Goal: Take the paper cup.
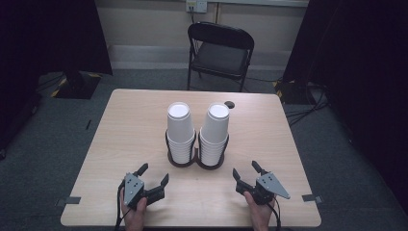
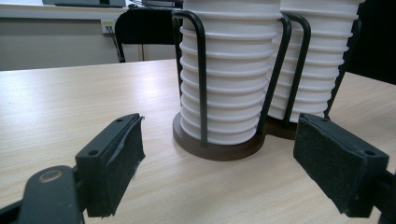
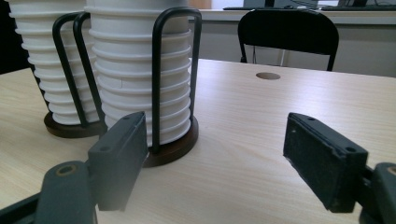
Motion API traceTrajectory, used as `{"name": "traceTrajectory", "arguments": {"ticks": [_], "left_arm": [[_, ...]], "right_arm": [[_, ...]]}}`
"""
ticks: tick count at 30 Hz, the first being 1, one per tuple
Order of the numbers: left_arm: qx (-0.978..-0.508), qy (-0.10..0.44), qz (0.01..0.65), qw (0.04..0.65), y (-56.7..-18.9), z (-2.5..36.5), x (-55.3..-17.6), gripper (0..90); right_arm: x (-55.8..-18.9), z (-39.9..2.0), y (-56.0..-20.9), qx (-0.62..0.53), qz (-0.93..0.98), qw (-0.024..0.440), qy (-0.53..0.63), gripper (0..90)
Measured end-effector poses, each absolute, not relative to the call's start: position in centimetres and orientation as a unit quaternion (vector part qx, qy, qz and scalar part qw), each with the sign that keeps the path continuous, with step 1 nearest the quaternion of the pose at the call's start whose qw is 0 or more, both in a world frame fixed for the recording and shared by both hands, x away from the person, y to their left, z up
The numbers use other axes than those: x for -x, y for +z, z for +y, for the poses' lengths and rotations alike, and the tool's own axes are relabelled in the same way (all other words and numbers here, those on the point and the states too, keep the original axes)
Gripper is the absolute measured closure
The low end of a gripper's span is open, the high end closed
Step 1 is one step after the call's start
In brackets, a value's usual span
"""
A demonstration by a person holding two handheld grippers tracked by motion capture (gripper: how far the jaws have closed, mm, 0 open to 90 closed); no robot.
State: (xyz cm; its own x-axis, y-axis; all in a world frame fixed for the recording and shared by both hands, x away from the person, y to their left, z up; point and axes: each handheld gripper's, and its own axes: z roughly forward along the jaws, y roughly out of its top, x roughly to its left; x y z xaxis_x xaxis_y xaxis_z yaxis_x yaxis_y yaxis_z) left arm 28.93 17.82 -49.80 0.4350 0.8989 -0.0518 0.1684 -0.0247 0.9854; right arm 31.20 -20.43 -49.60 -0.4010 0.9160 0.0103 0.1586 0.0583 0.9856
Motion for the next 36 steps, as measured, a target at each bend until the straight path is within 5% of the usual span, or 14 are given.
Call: {"name": "traceTrajectory", "arguments": {"ticks": [4, 17, 30, 36], "left_arm": [[-0.636, 0.319, 0.426, 0.559, -49.8, 18.0, -29.1, 15.8], [-0.637, 0.323, 0.427, 0.555, -49.7, 17.9, -29.1, 15.8], [-0.639, 0.319, 0.426, 0.555, -49.7, 17.9, -29.2, 15.5], [-0.64, 0.321, 0.425, 0.554, -49.7, 17.8, -29.1, 15.6]], "right_arm": [[-31.4, -20.3, -49.6, -0.43, 0.64, 0.353, 0.53, 16.7], [-32.0, -20.0, -49.3, -0.432, 0.665, 0.3, 0.53, 22.7], [-32.0, -18.5, -45.9, -0.405, 0.662, 0.286, 0.562, 15.7], [-32.4, -18.5, -44.2, -0.399, 0.654, 0.281, 0.578, 19.7]]}}
